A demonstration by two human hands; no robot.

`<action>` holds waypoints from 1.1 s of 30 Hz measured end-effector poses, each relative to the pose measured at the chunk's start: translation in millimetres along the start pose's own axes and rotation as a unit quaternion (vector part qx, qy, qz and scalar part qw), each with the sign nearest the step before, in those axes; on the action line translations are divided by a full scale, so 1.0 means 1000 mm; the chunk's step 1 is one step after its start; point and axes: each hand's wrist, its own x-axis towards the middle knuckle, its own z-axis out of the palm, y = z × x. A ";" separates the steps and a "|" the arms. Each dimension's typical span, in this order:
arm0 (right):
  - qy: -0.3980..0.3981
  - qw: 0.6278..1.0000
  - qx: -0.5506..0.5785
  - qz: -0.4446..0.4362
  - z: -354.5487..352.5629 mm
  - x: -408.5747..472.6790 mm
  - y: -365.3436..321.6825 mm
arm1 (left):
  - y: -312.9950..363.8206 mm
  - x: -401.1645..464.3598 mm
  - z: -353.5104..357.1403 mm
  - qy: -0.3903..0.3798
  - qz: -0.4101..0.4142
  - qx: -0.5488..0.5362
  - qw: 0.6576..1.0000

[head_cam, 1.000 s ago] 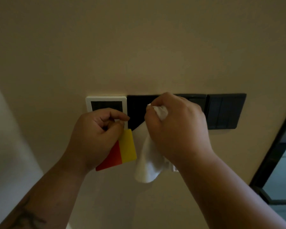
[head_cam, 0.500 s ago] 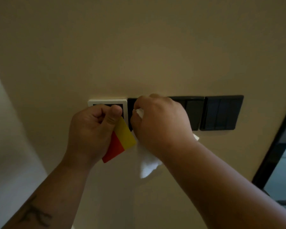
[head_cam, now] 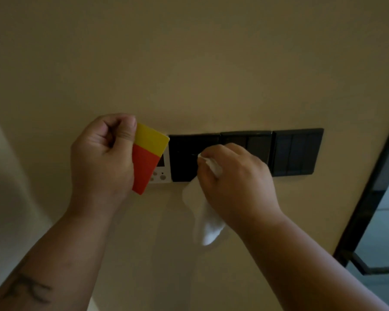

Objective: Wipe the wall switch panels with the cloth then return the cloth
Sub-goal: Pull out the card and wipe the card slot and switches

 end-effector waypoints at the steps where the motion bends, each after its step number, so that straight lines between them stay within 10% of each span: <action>1: 0.001 1.000 -0.008 -0.010 0.002 0.002 -0.002 | -0.001 0.000 0.000 0.006 0.004 0.003 1.000; 13: -0.004 0.986 0.109 0.124 0.012 0.004 -0.022 | -0.002 -0.005 0.007 0.005 0.007 0.014 1.000; 19: -0.027 0.998 -0.060 0.000 -0.001 0.014 -0.018 | -0.001 -0.004 0.007 0.005 -0.003 -0.001 1.000; 28: 0.023 0.992 0.069 0.107 0.015 0.007 -0.025 | 0.003 -0.008 0.003 0.011 -0.001 0.015 1.000; 33: -0.027 0.998 -0.058 0.008 0.002 0.014 -0.020 | 0.004 -0.009 0.004 0.015 -0.001 0.007 1.000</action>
